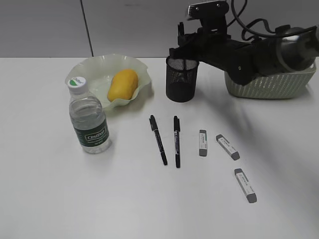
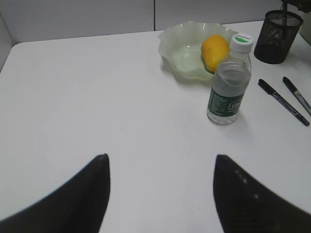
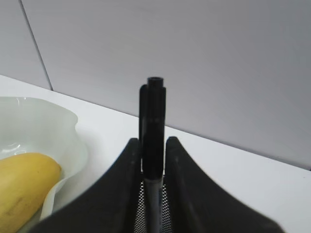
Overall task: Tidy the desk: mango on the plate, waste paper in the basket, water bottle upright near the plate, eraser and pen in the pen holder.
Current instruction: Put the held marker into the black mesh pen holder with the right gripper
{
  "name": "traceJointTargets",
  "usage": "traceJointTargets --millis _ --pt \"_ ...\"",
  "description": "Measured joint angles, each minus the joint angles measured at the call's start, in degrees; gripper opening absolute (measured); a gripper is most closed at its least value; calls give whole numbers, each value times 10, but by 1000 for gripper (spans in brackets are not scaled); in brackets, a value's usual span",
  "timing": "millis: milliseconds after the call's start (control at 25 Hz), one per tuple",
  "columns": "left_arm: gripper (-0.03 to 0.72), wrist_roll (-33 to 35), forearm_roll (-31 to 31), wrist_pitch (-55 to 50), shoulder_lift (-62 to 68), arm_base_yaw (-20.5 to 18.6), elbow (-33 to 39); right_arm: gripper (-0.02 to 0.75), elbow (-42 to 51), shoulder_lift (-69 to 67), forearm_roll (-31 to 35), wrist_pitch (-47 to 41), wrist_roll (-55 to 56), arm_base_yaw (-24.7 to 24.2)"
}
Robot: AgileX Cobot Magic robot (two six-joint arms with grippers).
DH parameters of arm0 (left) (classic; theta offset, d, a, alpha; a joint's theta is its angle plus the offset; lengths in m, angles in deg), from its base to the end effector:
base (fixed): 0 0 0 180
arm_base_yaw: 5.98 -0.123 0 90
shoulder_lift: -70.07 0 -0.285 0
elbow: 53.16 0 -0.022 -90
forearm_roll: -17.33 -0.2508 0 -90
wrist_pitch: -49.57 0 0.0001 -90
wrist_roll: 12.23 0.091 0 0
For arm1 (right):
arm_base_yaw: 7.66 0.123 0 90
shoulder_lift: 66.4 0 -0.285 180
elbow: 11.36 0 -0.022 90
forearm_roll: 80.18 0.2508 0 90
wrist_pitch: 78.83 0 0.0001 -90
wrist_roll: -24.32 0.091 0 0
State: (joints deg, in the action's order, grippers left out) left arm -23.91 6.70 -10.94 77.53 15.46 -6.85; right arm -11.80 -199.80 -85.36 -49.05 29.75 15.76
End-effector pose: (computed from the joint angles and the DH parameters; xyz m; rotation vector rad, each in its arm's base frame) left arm -0.0051 0.0177 0.2896 0.1560 1.9785 -0.1551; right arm 0.4414 0.1956 0.1543 -0.3856 1.7742 0.3428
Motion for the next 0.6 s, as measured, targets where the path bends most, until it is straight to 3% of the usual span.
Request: traceJointTargets --millis 160,240,400,600 --pt "496 0 0 0 0 0 0 453 0 3 1 -9 0 0" --pt "496 0 0 0 0 0 0 517 0 17 2 -40 0 0" --pt "496 0 0 0 0 0 0 529 0 105 2 -182 0 0" --pt "496 0 0 0 0 0 0 444 0 255 -18 -521 -1 0"
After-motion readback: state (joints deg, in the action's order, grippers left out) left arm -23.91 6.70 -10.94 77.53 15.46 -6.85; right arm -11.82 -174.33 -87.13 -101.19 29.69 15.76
